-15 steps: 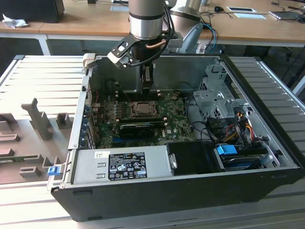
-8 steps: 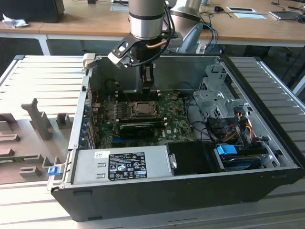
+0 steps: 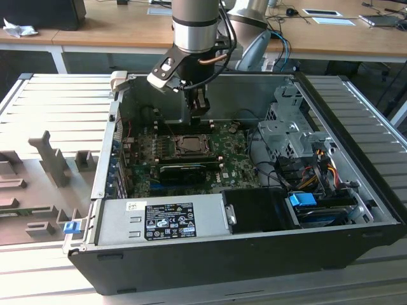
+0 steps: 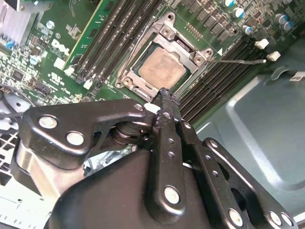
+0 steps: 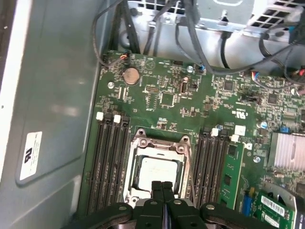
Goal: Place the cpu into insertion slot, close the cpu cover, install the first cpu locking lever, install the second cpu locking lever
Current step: 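Install the first cpu locking lever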
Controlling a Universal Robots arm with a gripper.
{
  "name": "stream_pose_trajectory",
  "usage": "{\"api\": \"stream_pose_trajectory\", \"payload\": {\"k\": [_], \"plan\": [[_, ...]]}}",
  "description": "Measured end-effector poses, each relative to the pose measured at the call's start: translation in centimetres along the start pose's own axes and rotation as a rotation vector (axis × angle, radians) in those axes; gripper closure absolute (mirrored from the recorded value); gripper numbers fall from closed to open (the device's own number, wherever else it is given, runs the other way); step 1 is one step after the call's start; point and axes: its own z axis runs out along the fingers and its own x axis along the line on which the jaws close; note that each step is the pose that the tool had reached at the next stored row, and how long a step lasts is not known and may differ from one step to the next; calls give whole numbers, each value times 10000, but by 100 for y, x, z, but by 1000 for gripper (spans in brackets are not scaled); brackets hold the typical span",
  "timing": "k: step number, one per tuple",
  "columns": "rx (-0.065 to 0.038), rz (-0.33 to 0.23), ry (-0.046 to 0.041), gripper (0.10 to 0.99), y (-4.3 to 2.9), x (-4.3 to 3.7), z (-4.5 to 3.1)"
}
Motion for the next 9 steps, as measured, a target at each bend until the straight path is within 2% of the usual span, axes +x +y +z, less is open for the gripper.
{"api": "stream_pose_trajectory", "payload": {"k": [9], "plan": [[-11, -1117, 48, 980, 0, 0, 0]]}}
